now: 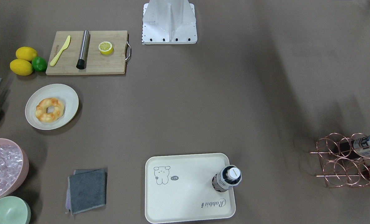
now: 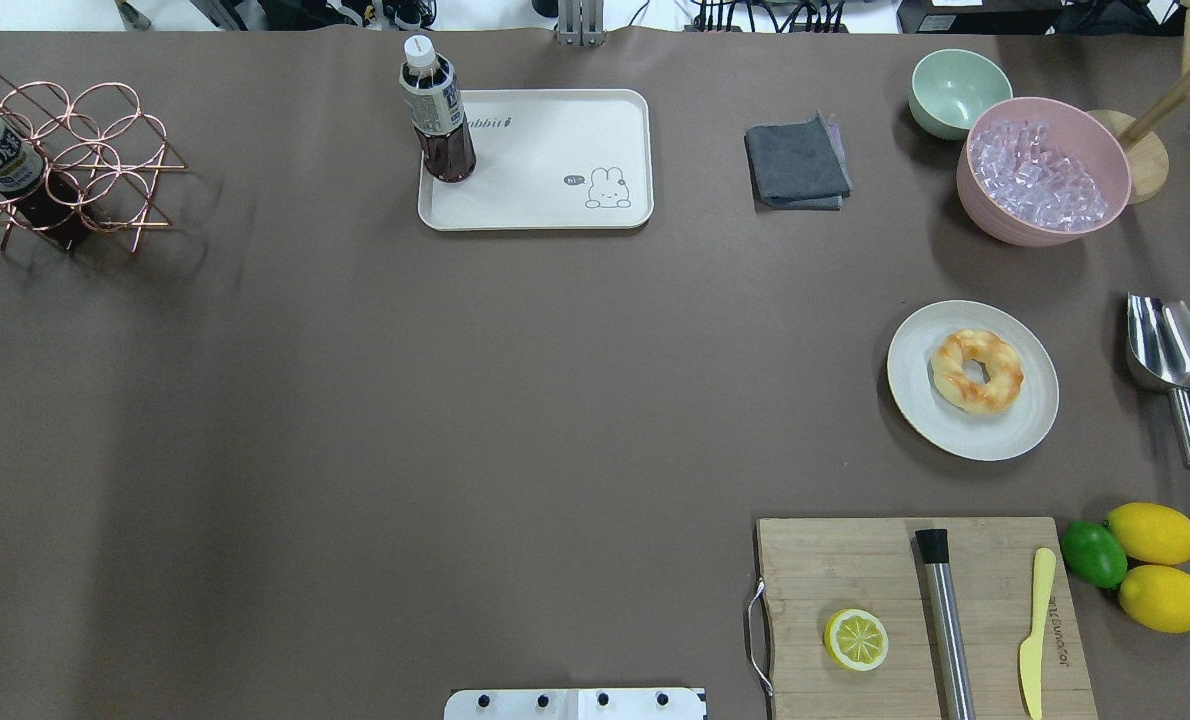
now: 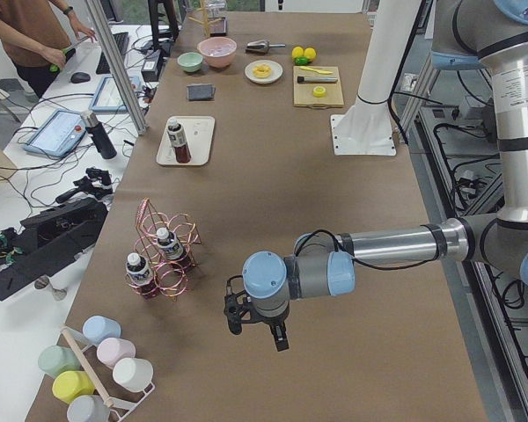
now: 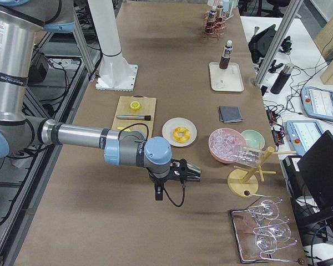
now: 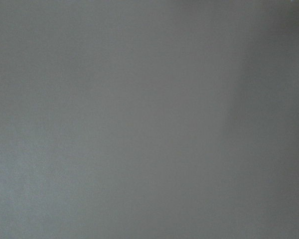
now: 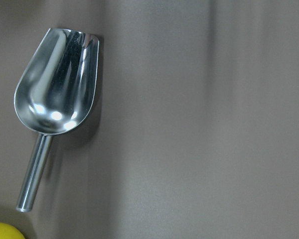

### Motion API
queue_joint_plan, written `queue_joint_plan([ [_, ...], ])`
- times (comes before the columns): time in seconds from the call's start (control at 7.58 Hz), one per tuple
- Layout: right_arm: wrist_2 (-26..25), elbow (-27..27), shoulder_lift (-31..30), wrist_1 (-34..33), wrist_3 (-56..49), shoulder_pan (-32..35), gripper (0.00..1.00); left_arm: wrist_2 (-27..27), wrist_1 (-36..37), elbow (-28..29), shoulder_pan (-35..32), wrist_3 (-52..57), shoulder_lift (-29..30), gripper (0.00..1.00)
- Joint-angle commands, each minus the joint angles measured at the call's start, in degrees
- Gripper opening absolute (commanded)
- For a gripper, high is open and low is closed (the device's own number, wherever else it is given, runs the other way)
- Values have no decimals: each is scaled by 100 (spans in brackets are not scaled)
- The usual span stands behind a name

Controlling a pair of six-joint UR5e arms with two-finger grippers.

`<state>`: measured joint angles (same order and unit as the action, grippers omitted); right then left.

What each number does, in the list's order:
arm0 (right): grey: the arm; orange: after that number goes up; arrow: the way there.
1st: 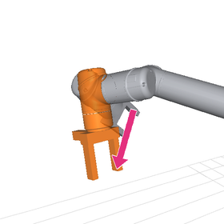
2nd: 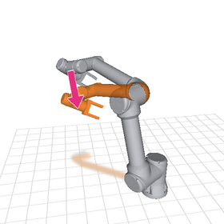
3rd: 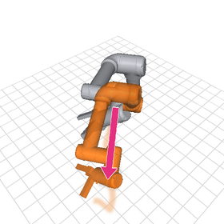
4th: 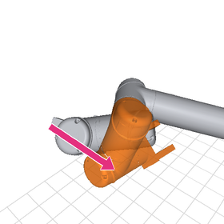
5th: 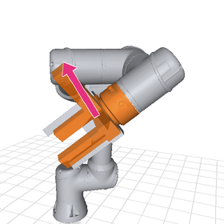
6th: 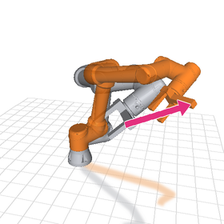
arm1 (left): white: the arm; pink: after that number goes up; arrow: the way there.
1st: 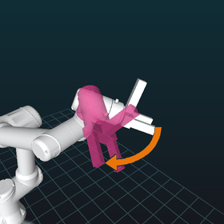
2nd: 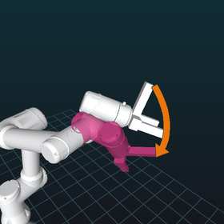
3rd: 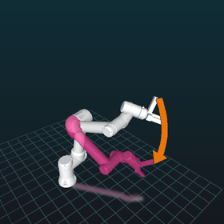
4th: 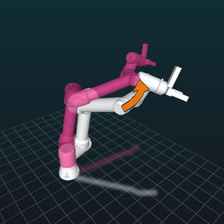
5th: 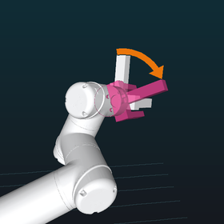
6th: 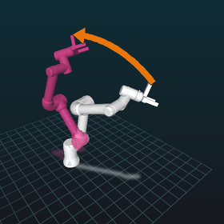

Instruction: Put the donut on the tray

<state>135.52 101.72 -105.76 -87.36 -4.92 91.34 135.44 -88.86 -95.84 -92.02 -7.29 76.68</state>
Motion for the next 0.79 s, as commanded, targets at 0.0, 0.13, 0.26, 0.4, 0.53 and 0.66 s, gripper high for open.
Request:
queue_joint_plan([
  [0.0,9,-3,3,0,0,-2,100,-8,0,-13,0,0,-21,98],
  [0.13,140,-3,-23,0,-8,-2,100,9,0,-22,0,0,-22,98],
  [0.26,159,-29,-24,0,-9,-11,100,9,0,-14,0,-9,-13,98],
  [0.4,168,-30,-32,0,-9,-11,100,18,9,-31,0,-9,-22,98],
  [0.53,159,-30,-24,0,-9,-11,100,18,0,-22,0,0,-22,98],
  [0.66,168,-12,-32,9,-9,-11,100,18,9,-22,0,0,-30,98],
])
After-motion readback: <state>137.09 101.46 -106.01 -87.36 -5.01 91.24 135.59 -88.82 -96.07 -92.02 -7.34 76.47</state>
